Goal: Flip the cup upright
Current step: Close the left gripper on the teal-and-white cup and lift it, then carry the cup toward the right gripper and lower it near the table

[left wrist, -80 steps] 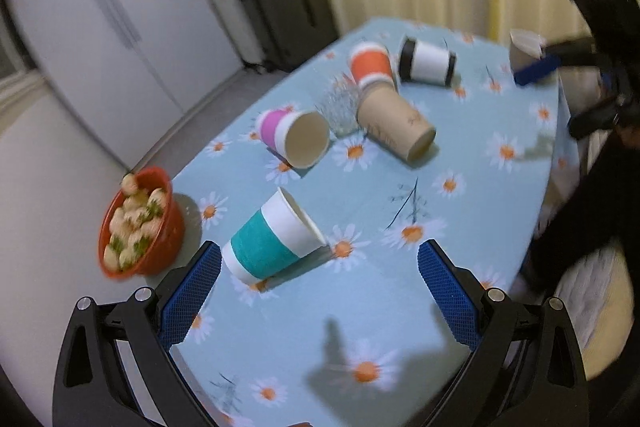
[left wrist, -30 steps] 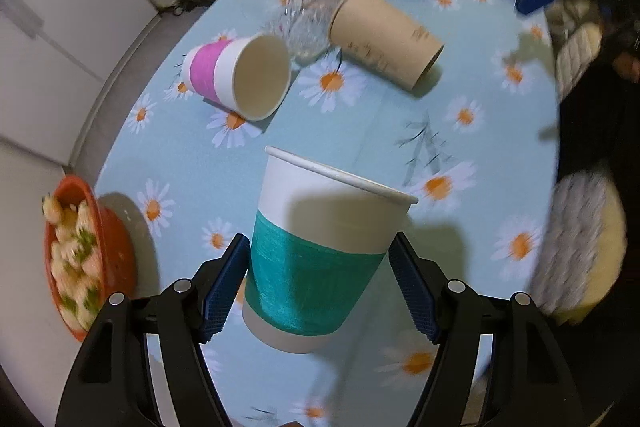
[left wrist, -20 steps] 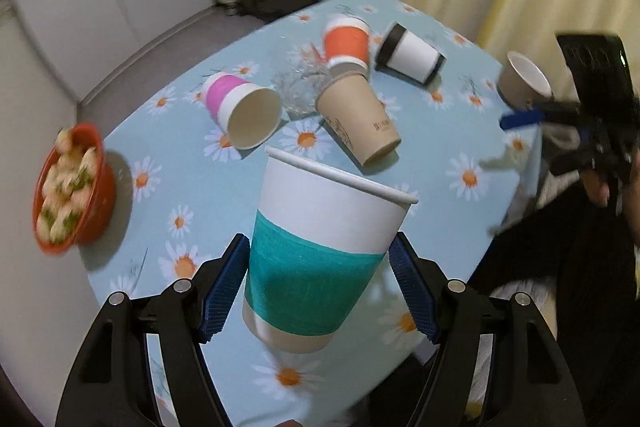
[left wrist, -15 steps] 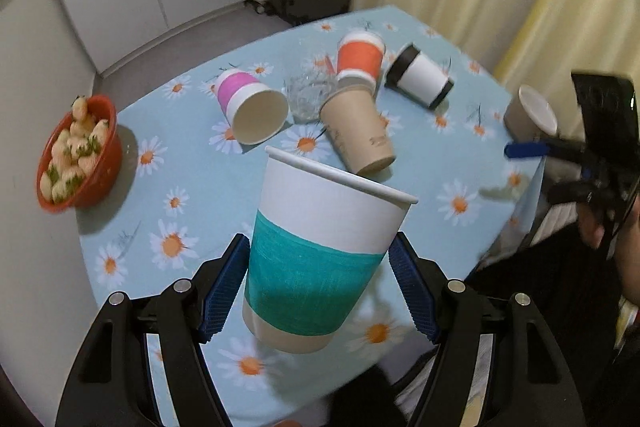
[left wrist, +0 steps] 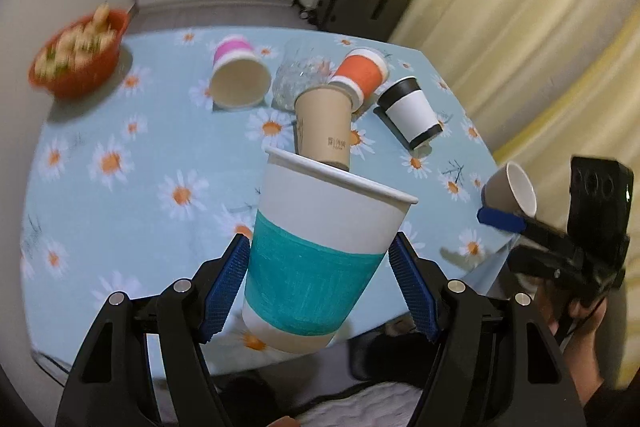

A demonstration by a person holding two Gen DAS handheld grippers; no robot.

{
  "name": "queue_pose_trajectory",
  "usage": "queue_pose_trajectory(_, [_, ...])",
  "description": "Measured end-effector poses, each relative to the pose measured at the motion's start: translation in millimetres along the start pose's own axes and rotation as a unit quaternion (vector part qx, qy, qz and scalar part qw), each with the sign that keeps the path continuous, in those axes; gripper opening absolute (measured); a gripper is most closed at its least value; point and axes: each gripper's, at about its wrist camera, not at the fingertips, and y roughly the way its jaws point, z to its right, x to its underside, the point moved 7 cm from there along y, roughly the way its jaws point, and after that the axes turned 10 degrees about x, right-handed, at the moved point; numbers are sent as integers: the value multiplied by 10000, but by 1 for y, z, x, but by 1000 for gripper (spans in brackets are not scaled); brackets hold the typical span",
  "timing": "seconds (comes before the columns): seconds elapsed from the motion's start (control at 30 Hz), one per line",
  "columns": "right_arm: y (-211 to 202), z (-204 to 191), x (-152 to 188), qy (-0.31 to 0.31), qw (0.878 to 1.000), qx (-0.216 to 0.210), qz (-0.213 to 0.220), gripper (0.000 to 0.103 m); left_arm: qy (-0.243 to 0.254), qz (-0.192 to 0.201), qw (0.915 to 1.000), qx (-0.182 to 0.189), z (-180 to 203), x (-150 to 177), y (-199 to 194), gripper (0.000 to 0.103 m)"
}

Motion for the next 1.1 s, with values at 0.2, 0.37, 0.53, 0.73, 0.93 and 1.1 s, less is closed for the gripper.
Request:
queue_pose_trajectory(0.2, [3, 3, 0, 59, 9999, 69, -47, 98, -977, -43, 9947, 303, -11, 12, 23, 70])
queue_pose_trajectory(0.37, [8, 6, 1, 67, 9998, 139, -137, 98, -1697, -136, 9847, 375, -19, 24, 41, 70])
queue_pose_trajectory(0.53, [12, 9, 1, 78, 9996, 186, -192, 98, -2008, -100, 9786, 442, -20, 30, 53, 70])
queue_pose_trajectory(0.73, [12, 13, 0, 136, 9994, 236, -199, 98, -2130, -82, 9763, 384, -19, 29, 64, 70])
queue_pose_trajectory(0.93, [10, 20, -2, 220, 9992, 275, -201, 98, -2264, -183, 9735, 278, -23, 35, 72, 70])
queue_pose_trajectory(1.1, [10, 19, -2, 191, 9992, 278, -200, 98, -2420, -260, 9697, 231, -28, 37, 77, 71])
